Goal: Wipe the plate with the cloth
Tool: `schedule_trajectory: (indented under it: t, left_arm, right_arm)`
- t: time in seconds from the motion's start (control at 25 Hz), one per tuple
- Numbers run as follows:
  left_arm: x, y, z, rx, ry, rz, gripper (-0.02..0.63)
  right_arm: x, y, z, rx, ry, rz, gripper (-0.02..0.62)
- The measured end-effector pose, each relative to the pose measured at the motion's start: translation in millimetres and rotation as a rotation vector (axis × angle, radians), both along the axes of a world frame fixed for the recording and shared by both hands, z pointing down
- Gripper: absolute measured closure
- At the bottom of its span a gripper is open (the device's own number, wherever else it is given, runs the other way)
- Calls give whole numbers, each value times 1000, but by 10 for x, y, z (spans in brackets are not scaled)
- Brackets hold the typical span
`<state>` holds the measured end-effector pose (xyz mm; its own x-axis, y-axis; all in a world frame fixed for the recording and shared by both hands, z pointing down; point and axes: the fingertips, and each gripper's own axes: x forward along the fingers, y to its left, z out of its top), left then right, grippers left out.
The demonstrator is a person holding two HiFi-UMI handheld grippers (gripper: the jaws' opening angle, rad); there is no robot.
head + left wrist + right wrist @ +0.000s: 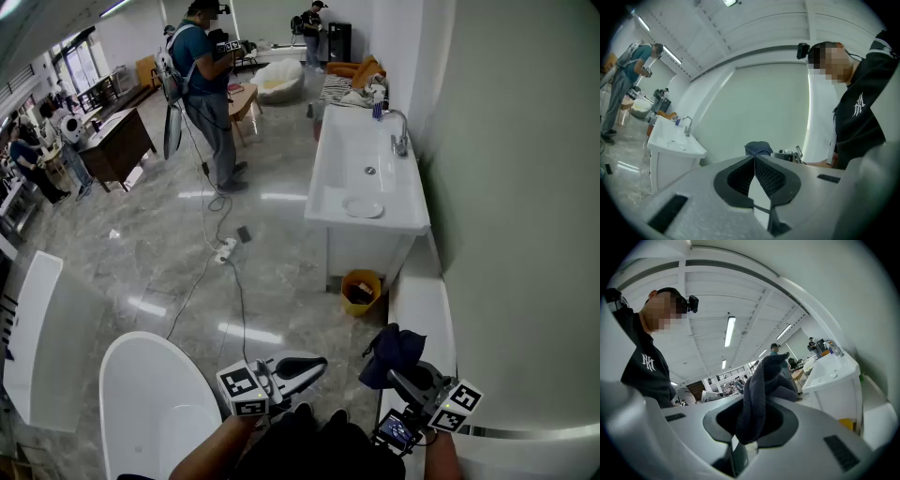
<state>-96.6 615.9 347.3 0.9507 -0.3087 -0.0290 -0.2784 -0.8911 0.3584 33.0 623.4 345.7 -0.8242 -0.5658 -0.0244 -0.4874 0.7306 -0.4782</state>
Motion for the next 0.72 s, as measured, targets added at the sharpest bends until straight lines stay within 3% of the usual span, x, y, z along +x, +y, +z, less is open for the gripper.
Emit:
schedule_trajectory:
  t: [0.56, 0.72]
  left_arm:
    - [129, -84, -93, -28, 29, -7, 600]
    - [136, -135, 10, -28, -25, -27, 600]
  right_arm:
    - [143, -103, -16, -3, -42, 2, 531]
    - [223, -178, -63, 9, -82, 15, 530]
